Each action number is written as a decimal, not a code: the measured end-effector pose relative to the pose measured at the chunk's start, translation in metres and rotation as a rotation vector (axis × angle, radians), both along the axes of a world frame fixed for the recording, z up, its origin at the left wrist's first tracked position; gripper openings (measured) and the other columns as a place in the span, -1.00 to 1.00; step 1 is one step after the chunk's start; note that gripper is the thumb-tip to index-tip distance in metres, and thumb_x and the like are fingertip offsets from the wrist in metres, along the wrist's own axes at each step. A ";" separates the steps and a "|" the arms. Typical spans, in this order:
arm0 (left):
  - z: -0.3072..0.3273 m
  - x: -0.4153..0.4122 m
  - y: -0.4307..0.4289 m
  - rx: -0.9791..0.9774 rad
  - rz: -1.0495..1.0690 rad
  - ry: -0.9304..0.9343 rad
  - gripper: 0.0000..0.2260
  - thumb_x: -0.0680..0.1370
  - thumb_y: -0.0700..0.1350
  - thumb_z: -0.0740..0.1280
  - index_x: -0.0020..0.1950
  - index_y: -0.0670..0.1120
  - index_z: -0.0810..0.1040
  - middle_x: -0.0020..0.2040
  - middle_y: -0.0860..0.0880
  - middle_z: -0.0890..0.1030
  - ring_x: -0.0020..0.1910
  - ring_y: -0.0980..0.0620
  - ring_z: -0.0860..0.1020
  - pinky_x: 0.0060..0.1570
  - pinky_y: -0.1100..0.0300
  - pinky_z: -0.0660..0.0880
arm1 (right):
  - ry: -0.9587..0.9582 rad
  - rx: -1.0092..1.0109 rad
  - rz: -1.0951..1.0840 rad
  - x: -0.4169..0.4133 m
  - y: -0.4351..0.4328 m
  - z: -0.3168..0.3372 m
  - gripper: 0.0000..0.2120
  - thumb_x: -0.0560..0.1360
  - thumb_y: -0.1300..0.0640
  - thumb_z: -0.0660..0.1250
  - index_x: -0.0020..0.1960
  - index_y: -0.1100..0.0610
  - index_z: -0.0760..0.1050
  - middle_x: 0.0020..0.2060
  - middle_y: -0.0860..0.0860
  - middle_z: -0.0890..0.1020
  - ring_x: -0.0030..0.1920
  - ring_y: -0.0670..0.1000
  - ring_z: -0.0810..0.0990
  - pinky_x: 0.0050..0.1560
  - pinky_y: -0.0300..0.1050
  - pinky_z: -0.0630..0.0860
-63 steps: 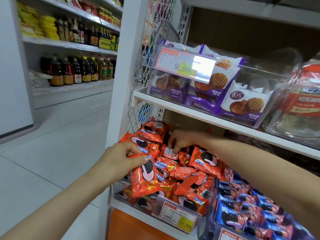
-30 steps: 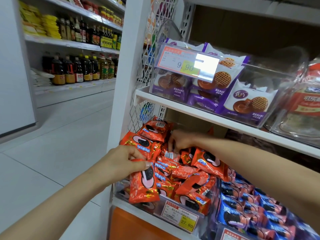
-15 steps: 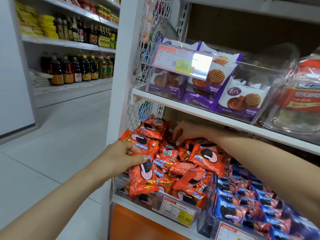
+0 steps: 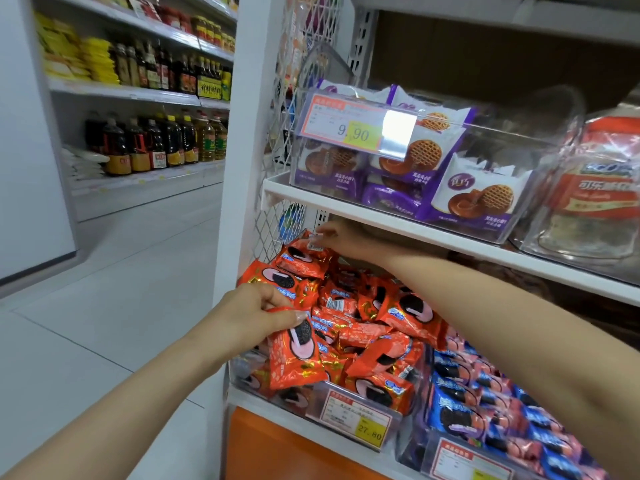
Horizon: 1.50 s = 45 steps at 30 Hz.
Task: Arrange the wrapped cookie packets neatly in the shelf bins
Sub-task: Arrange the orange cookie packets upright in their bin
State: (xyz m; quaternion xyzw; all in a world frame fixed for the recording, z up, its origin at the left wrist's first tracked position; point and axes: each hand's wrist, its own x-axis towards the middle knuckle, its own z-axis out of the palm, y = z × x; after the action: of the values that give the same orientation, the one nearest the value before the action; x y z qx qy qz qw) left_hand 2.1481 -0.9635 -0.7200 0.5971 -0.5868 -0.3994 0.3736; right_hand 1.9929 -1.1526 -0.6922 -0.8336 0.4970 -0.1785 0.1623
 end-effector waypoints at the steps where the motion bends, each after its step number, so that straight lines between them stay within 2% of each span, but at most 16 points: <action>1: 0.000 0.001 0.001 0.000 0.000 0.002 -0.85 0.41 -0.01 0.46 -0.12 -0.06 0.59 -0.09 -0.05 0.66 -0.09 0.00 0.63 0.03 0.03 0.57 | 0.007 -0.021 0.001 0.004 -0.001 -0.001 -0.58 0.53 0.04 0.32 0.26 0.30 0.46 0.10 0.12 0.55 0.09 0.06 0.51 0.05 -0.21 0.38; 4: -0.001 0.005 0.003 -0.011 0.001 -0.012 -0.85 0.41 -0.02 0.46 -0.14 -0.07 0.59 -0.12 -0.03 0.65 -0.11 0.02 0.63 -0.08 0.14 0.56 | -0.102 -0.101 -0.046 0.004 0.002 0.003 -0.79 0.51 0.14 0.36 0.07 0.25 0.51 -0.10 0.07 0.49 -0.09 -0.01 0.45 -0.25 -0.27 0.33; 7: -0.003 0.009 0.002 -0.011 0.000 -0.005 -0.86 0.42 -0.05 0.46 -0.15 -0.09 0.59 -0.14 -0.04 0.65 -0.18 0.04 0.62 -0.21 0.18 0.55 | 0.090 0.004 0.009 -0.018 0.017 0.013 -0.90 0.45 0.31 0.38 -0.05 0.29 0.58 -0.14 0.16 0.59 -0.24 -0.05 0.49 -0.29 -0.40 0.36; 9: -0.004 0.012 0.001 -0.013 -0.006 -0.005 -0.87 0.42 -0.06 0.46 -0.16 -0.08 0.59 -0.16 -0.03 0.64 -0.22 0.07 0.60 -0.26 0.22 0.50 | 0.311 0.131 0.102 -0.033 0.029 0.011 -0.86 0.42 0.31 0.41 -0.02 0.29 0.62 -0.11 0.13 0.64 -0.22 -0.07 0.51 -0.22 -0.38 0.40; 12: -0.002 0.012 0.000 -0.010 -0.009 -0.001 -0.87 0.42 -0.03 0.46 -0.16 -0.06 0.59 -0.13 -0.04 0.65 -0.15 0.02 0.62 -0.14 0.13 0.56 | 0.558 0.211 0.120 -0.038 0.036 -0.005 -0.74 0.43 0.18 0.44 0.10 0.19 0.59 0.04 0.06 0.64 -0.01 -0.01 0.55 -0.03 -0.23 0.43; 16: 0.000 0.010 0.000 -0.021 -0.006 -0.001 -0.85 0.39 0.00 0.47 -0.16 -0.04 0.61 -0.10 -0.07 0.65 -0.10 -0.03 0.61 0.02 0.01 0.55 | 0.636 0.249 0.054 -0.027 0.025 -0.016 -0.65 0.39 0.06 0.48 0.14 0.15 0.59 0.09 0.04 0.63 0.01 0.00 0.54 0.01 -0.19 0.43; 19: 0.000 0.011 0.000 -0.018 0.002 0.005 -0.84 0.39 0.00 0.47 -0.15 -0.06 0.61 -0.10 -0.07 0.65 -0.07 -0.05 0.62 0.06 -0.03 0.54 | 0.614 0.269 0.015 -0.027 0.018 -0.021 -0.65 0.36 0.09 0.50 0.11 0.18 0.59 0.08 0.06 0.63 0.05 0.03 0.56 0.02 -0.20 0.43; 23: 0.000 0.011 0.001 -0.014 0.006 0.003 -0.84 0.39 -0.01 0.48 -0.16 -0.06 0.60 -0.08 -0.09 0.65 -0.06 -0.06 0.62 0.09 -0.07 0.53 | 0.541 0.221 -0.008 -0.033 0.017 -0.020 -0.77 0.35 0.15 0.51 -0.02 0.17 0.62 -0.06 0.05 0.64 -0.07 -0.02 0.54 -0.10 -0.23 0.42; 26: 0.000 0.011 0.001 -0.011 0.000 0.002 -0.84 0.39 -0.01 0.48 -0.15 -0.06 0.60 -0.08 -0.09 0.65 -0.05 -0.06 0.62 0.09 -0.07 0.53 | 0.441 0.197 0.029 -0.041 0.021 -0.008 -0.79 0.37 0.19 0.50 -0.04 0.25 0.63 -0.19 -0.02 0.55 -0.28 -0.20 0.50 -0.32 -0.37 0.34; 28: 0.000 0.012 0.001 -0.014 0.002 0.008 -0.86 0.39 -0.02 0.48 -0.17 -0.05 0.60 -0.09 -0.08 0.65 -0.06 -0.06 0.62 0.09 -0.07 0.53 | 0.386 0.188 0.045 -0.047 0.024 0.002 -0.82 0.38 0.18 0.49 -0.06 0.23 0.63 -0.23 -0.02 0.57 -0.39 -0.22 0.46 -0.36 -0.38 0.32; 30: 0.001 0.013 0.001 -0.024 0.009 0.019 -0.87 0.39 -0.03 0.49 -0.19 -0.05 0.61 -0.11 -0.07 0.65 -0.07 -0.06 0.62 0.08 -0.07 0.54 | 0.319 0.186 0.029 -0.055 0.024 0.007 -0.92 0.39 0.17 0.49 -0.21 0.11 0.59 -0.29 -0.04 0.58 -0.39 -0.20 0.45 -0.32 -0.32 0.33; 32: 0.001 0.013 0.001 -0.023 0.009 0.023 -0.86 0.39 -0.02 0.48 -0.16 -0.06 0.61 -0.10 -0.08 0.65 -0.07 -0.06 0.62 0.08 -0.08 0.53 | 0.272 0.178 0.016 -0.061 0.021 0.008 -0.84 0.39 0.17 0.49 -0.28 0.05 0.51 -0.30 -0.01 0.56 -0.33 -0.11 0.45 -0.30 -0.24 0.32; 35: 0.002 0.011 0.002 -0.019 0.006 0.022 -0.84 0.40 -0.01 0.47 -0.14 -0.07 0.60 -0.06 -0.11 0.65 -0.05 -0.08 0.62 0.08 -0.10 0.53 | 0.190 0.172 -0.028 -0.063 0.019 0.007 -0.81 0.38 0.20 0.49 -0.27 0.10 0.47 -0.27 0.07 0.55 -0.28 -0.04 0.44 -0.31 -0.21 0.31; 40: 0.002 0.012 0.002 -0.025 0.008 0.014 -0.84 0.40 -0.01 0.47 -0.14 -0.06 0.60 -0.07 -0.09 0.65 -0.06 -0.06 0.63 0.07 -0.09 0.54 | 0.074 0.069 -0.041 -0.059 0.012 0.004 -0.64 0.36 0.35 0.46 -0.28 0.04 0.32 -0.33 -0.05 0.41 -0.31 -0.09 0.35 -0.36 -0.32 0.28; 43: 0.002 0.013 0.002 -0.019 0.004 0.011 -0.85 0.41 -0.01 0.46 -0.14 -0.06 0.59 -0.08 -0.07 0.65 -0.07 -0.04 0.63 0.06 -0.07 0.55 | 0.053 0.111 0.005 -0.061 0.007 0.001 -0.67 0.39 0.46 0.37 -0.27 0.07 0.38 -0.29 -0.04 0.48 -0.27 -0.12 0.42 -0.27 -0.41 0.36; 45: 0.002 0.013 0.002 -0.015 0.000 0.011 -0.84 0.41 -0.01 0.46 -0.14 -0.07 0.58 -0.08 -0.07 0.65 -0.07 -0.03 0.63 0.06 -0.07 0.55 | 0.078 0.139 0.015 -0.060 0.006 0.001 -0.80 0.43 0.48 0.33 -0.18 0.20 0.52 -0.21 0.02 0.57 -0.23 -0.17 0.49 -0.19 -0.43 0.42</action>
State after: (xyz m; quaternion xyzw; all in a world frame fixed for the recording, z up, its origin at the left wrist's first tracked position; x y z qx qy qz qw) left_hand 2.1609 -0.9615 -0.7180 0.5921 -0.5876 -0.3982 0.3815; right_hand 1.9328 -1.1463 -0.6917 -0.8304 0.5078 -0.1096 0.2015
